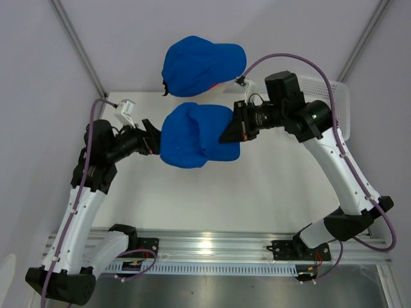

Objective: Stack the hats

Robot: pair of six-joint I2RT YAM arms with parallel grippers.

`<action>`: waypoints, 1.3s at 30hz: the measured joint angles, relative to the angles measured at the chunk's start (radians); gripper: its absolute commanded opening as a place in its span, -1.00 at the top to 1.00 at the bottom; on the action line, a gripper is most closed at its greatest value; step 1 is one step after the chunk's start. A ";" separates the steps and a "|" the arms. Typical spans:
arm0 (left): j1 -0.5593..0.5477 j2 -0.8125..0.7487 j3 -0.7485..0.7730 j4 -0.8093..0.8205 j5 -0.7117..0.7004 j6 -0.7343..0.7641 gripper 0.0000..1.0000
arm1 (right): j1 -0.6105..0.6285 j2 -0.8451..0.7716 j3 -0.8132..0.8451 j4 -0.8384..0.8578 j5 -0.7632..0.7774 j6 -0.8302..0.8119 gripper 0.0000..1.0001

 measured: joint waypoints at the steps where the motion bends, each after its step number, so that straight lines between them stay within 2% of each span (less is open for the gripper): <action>1: 0.000 -0.008 0.013 0.011 0.015 -0.005 -0.94 | 0.012 0.009 -0.002 -0.035 0.065 -0.014 1.00; 4: 0.001 -0.045 0.031 0.057 0.053 -0.027 -0.93 | 0.033 0.003 -0.032 -0.077 0.193 -0.048 1.00; 10: 0.002 -0.134 0.032 0.141 0.111 -0.062 -0.94 | 0.040 -0.079 -0.080 -0.059 0.287 -0.082 1.00; 15: 0.002 -0.165 0.029 0.106 0.019 -0.063 -0.86 | 0.040 -0.185 -0.128 0.044 0.244 -0.090 1.00; 19: 0.003 -0.157 -0.016 0.104 -0.032 -0.094 -0.88 | 0.040 -0.217 -0.114 0.081 0.230 -0.097 1.00; 24: 0.002 -0.104 -0.068 0.173 0.029 -0.148 -0.92 | 0.040 -0.157 -0.109 0.089 0.171 -0.098 1.00; 31: -0.043 0.039 -0.063 0.220 0.119 -0.129 -0.89 | 0.040 -0.148 -0.157 0.132 0.068 -0.086 1.00; 33: -0.066 0.075 -0.062 0.219 0.118 -0.114 -0.77 | 0.040 -0.152 -0.157 0.159 0.036 -0.082 1.00; 36: -0.083 0.117 -0.060 0.220 0.117 -0.101 -0.30 | 0.040 -0.159 -0.159 0.180 0.006 -0.074 1.00; 37: -0.087 0.124 -0.060 0.224 0.121 -0.097 -0.01 | 0.040 -0.161 -0.164 0.180 0.000 -0.071 1.00; 39: -0.090 0.124 -0.060 0.242 0.132 -0.098 0.30 | 0.040 -0.161 -0.173 0.177 -0.005 -0.069 1.00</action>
